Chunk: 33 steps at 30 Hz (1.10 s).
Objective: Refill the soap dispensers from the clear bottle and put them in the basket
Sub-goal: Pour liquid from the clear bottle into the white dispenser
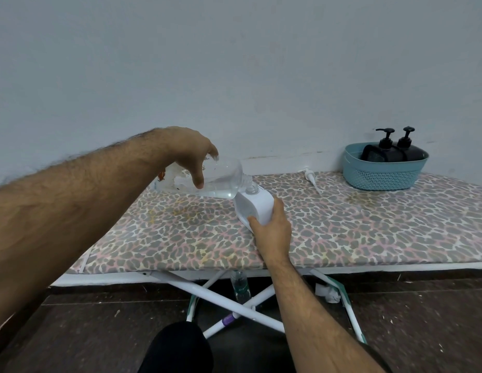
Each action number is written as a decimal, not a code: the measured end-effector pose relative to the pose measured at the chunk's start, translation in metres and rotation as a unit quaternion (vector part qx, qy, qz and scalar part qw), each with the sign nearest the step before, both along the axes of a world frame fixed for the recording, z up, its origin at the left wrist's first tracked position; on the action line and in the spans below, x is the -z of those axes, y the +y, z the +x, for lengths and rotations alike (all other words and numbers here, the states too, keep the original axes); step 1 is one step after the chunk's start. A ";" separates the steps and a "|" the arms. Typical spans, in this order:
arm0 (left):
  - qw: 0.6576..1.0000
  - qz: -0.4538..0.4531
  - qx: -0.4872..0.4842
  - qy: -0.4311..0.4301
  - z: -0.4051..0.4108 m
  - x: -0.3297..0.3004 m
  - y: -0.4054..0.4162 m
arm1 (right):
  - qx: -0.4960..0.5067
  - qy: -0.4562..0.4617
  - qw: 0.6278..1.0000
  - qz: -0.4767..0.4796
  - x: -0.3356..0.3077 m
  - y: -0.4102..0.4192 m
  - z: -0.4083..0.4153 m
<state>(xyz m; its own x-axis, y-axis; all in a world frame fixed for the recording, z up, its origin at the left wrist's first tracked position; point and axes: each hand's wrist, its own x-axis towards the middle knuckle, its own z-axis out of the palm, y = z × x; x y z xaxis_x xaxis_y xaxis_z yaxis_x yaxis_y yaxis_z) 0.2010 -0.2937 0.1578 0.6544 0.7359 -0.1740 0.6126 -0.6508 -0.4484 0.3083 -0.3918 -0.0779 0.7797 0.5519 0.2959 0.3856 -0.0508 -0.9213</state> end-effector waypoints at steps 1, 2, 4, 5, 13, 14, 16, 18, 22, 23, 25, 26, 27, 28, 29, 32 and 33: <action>1.000 0.002 0.001 0.001 0.000 0.000 0.000 | 0.000 0.000 1.000 0.001 0.000 0.000 0.000; 1.000 0.002 0.001 0.001 0.001 -0.001 0.000 | 0.001 -0.001 1.000 0.000 0.000 0.000 0.000; 1.000 0.001 -0.001 0.000 0.001 -0.001 -0.001 | 0.002 -0.001 1.000 -0.001 0.000 0.000 -0.001; 1.000 0.002 0.000 0.002 0.001 -0.002 -0.001 | 0.002 -0.001 1.000 -0.001 0.000 0.000 -0.001; 1.000 0.006 0.006 0.012 0.005 -0.002 0.002 | -0.003 0.002 1.000 0.003 0.000 0.000 0.000; 1.000 0.007 0.007 0.013 0.005 -0.002 0.002 | -0.002 0.002 1.000 0.002 0.000 0.000 0.000; 1.000 0.009 0.008 0.013 0.005 -0.002 0.002 | -0.002 0.001 1.000 0.001 0.000 0.000 -0.001; 1.000 0.008 0.009 0.013 0.005 -0.002 0.003 | -0.002 0.002 1.000 0.002 0.000 0.000 0.000; 1.000 0.003 0.009 0.005 0.002 0.001 0.005 | -0.004 0.005 1.000 0.006 0.000 -0.001 0.000; 1.000 0.000 0.008 0.000 0.001 0.002 0.007 | -0.004 0.005 1.000 0.007 0.000 -0.001 0.000; 1.000 -0.008 0.006 -0.013 -0.003 0.006 0.010 | -0.004 0.004 1.000 0.007 0.000 -0.001 -0.001; 1.000 -0.013 0.005 -0.021 -0.005 0.008 0.012 | -0.004 0.005 1.000 0.006 0.000 -0.001 0.000; 0.999 -0.017 0.005 -0.029 -0.007 0.010 0.015 | -0.005 0.006 1.000 0.006 0.000 -0.001 0.000; 0.999 -0.023 0.005 -0.038 -0.009 0.013 0.017 | -0.004 0.008 1.000 0.006 0.000 0.000 0.000; 0.998 -0.030 0.005 -0.047 -0.011 0.016 0.019 | -0.004 0.009 1.000 0.007 0.000 -0.001 0.000; 0.996 -0.043 0.007 -0.077 -0.017 0.023 0.025 | -0.003 0.011 1.000 0.009 0.001 -0.001 0.000; 0.995 -0.046 0.008 -0.085 -0.019 0.025 0.027 | -0.003 0.011 1.000 0.009 0.001 -0.001 0.000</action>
